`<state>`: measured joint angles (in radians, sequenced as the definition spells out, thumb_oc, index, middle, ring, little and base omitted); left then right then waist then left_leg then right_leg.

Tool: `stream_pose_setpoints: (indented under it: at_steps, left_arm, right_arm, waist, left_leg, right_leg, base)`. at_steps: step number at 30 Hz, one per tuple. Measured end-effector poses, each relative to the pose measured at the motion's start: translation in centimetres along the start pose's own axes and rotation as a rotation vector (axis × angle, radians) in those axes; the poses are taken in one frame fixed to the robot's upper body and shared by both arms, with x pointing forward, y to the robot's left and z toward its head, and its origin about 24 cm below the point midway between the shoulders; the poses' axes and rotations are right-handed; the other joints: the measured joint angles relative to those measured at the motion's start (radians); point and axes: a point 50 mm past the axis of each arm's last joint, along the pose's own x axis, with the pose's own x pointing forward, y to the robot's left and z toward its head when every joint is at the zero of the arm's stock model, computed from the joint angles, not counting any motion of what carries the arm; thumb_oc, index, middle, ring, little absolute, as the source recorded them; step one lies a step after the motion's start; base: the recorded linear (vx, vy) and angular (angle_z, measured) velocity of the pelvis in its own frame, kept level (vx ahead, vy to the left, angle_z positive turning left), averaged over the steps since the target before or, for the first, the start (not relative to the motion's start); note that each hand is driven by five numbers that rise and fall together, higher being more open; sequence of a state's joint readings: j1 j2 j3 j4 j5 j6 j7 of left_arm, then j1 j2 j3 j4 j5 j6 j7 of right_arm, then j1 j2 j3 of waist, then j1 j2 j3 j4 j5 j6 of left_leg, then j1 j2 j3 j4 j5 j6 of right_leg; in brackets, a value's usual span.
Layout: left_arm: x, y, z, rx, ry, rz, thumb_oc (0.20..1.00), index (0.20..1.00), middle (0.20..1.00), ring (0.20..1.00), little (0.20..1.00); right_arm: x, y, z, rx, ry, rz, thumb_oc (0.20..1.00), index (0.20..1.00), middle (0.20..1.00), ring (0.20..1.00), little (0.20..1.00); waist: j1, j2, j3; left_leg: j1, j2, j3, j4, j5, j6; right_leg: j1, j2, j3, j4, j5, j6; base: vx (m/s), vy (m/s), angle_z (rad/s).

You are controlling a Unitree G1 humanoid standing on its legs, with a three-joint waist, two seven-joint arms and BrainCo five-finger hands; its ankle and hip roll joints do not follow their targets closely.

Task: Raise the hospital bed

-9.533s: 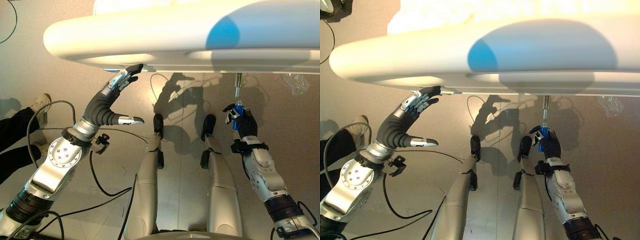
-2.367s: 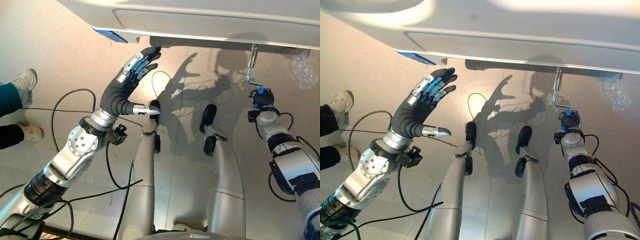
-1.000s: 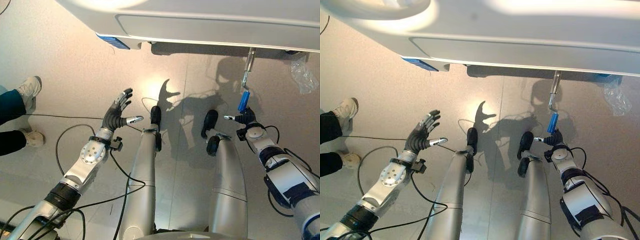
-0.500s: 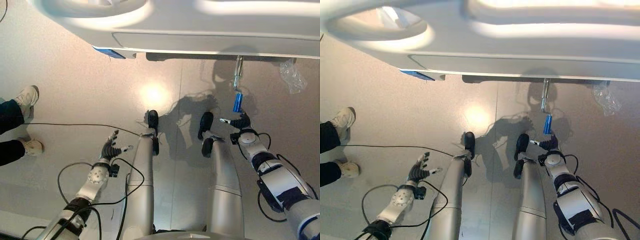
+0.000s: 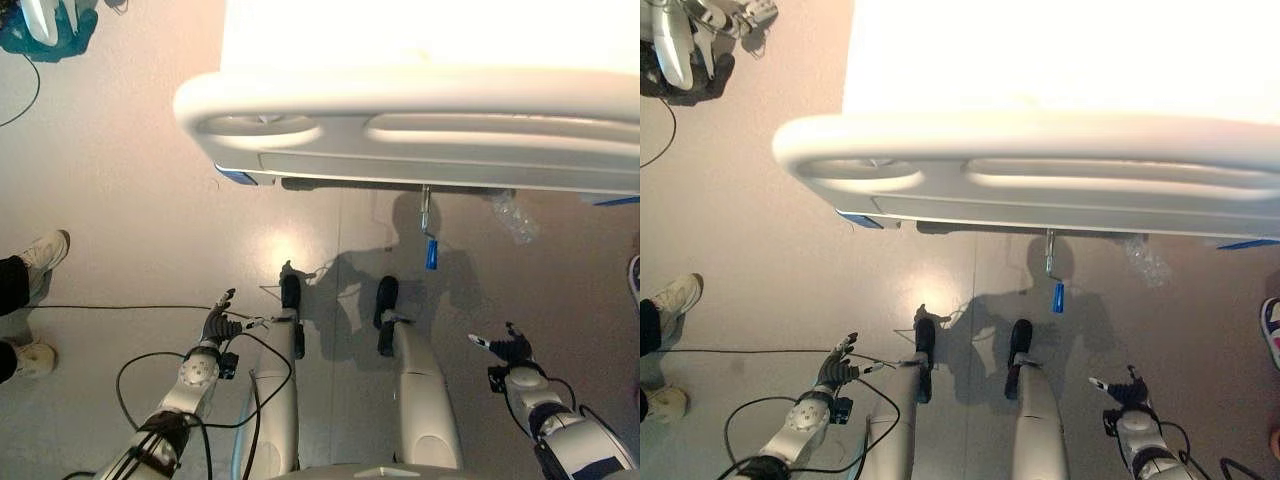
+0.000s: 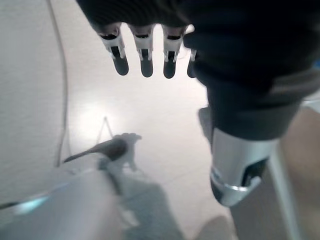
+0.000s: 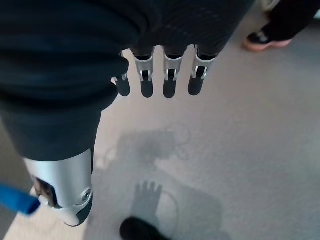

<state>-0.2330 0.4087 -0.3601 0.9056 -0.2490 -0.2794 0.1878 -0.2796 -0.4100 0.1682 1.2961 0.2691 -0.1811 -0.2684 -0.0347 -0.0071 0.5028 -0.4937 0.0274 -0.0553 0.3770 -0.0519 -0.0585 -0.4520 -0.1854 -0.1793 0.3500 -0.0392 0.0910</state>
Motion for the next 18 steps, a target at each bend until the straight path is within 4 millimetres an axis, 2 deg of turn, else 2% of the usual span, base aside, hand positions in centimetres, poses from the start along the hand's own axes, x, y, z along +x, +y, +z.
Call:
stream_pose_setpoints:
  at_steps: [3, 5, 6, 7, 12, 13, 16, 18]
  left_arm:
    - [-0.5, 0.7, -1.5, -0.011, 0.059, 0.010, 1.000, 1.000, 1.000, 1.000, 1.000]
    - [-0.8, 0.9, -2.1, 0.004, 0.077, 0.007, 1.000, 1.000, 1.000, 1.000, 1.000]
    - [-0.8, 0.9, -2.3, 0.018, 0.086, 0.004, 1.000, 1.000, 1.000, 1.000, 1.000]
    - [-1.3, 0.7, -3.2, 0.018, 0.119, -0.005, 1.000, 1.000, 1.000, 1.000, 1.000]
    - [-2.7, 0.1, -5.2, 0.084, 0.172, -0.060, 1.000, 1.000, 1.000, 1.000, 1.000]
    - [-3.5, 0.1, -6.3, 0.088, 0.211, -0.069, 1.000, 1.000, 1.000, 1.000, 1.000]
    - [-4.2, 0.1, -7.3, 0.121, 0.243, -0.088, 1.000, 1.000, 1.000, 1.000, 1.000]
    - [-5.1, 0.0, -8.6, 0.110, 0.299, -0.082, 1.000, 1.000, 1.000, 1.000, 1.000]
  right_arm:
    - [-0.7, 1.7, -1.2, 0.047, 0.037, 0.062, 1.000, 1.000, 1.000, 1.000, 1.000]
    - [-0.9, 2.1, -1.8, 0.045, 0.051, 0.083, 1.000, 1.000, 1.000, 1.000, 1.000]
    - [-0.9, 2.1, -1.7, 0.048, 0.048, 0.087, 1.000, 1.000, 1.000, 1.000, 1.000]
    - [-1.2, 2.2, -2.4, 0.047, 0.064, 0.100, 1.000, 1.000, 1.000, 1.000, 1.000]
    - [-2.1, 2.2, -4.9, -0.008, 0.111, 0.145, 1.000, 1.000, 1.000, 1.000, 1.000]
    - [-2.4, 2.4, -5.6, -0.016, 0.129, 0.154, 1.000, 1.000, 1.000, 1.000, 1.000]
    - [-2.8, 2.7, -6.3, -0.029, 0.145, 0.169, 1.000, 1.000, 1.000, 1.000, 1.000]
    - [-3.3, 3.4, -6.7, -0.107, 0.133, 0.224, 1.000, 1.000, 1.000, 1.000, 1.000]
  waist:
    - [-0.001, -0.014, -0.017]
    - [-0.001, -0.015, -0.065]
    - [0.000, -0.014, -0.066]
    - [-0.002, -0.016, -0.082]
    - [-0.001, -0.026, -0.162]
    - [0.000, -0.033, -0.198]
    - [0.001, -0.042, -0.247]
    - [0.005, -0.049, -0.267]
  left_leg:
    - [0.162, 0.004, 0.014, -0.089, 0.004, 0.001]
    - [0.173, 0.007, 0.023, -0.111, 0.008, 0.003]
    - [0.187, 0.004, 0.026, -0.121, 0.013, 0.004]
    - [0.227, 0.001, 0.028, -0.154, 0.022, 0.006]
    - [0.322, -0.005, 0.030, -0.218, 0.026, 0.006]
    - [0.348, -0.004, 0.031, -0.235, 0.030, 0.005]
    - [0.369, 0.000, 0.039, -0.260, 0.031, 0.002]
    - [0.441, 0.000, 0.054, -0.325, 0.056, 0.001]
  right_leg:
    - [0.165, 0.012, 0.002, -0.111, 0.025, 0.008]
    - [0.173, 0.010, 0.005, -0.143, 0.029, 0.012]
    - [0.189, 0.011, 0.005, -0.160, 0.040, 0.012]
    - [0.234, 0.013, 0.005, -0.201, 0.066, 0.015]
    - [0.339, 0.017, -0.008, -0.285, 0.083, 0.018]
    - [0.366, 0.020, -0.011, -0.304, 0.085, 0.019]
    - [0.380, 0.024, -0.010, -0.319, 0.085, 0.018]
    - [0.437, 0.027, -0.006, -0.374, 0.109, 0.016]
  base:
    - [0.06, 0.022, -0.12]
    - [0.11, 0.055, -0.11]
    - [0.14, 0.071, -0.06]
    - [0.04, 0.021, -0.02]
    - [0.05, 0.035, 0.02]
    - [0.00, 0.000, 0.00]
    - [0.03, 0.039, -0.05]
    - [0.05, 0.053, -0.16]
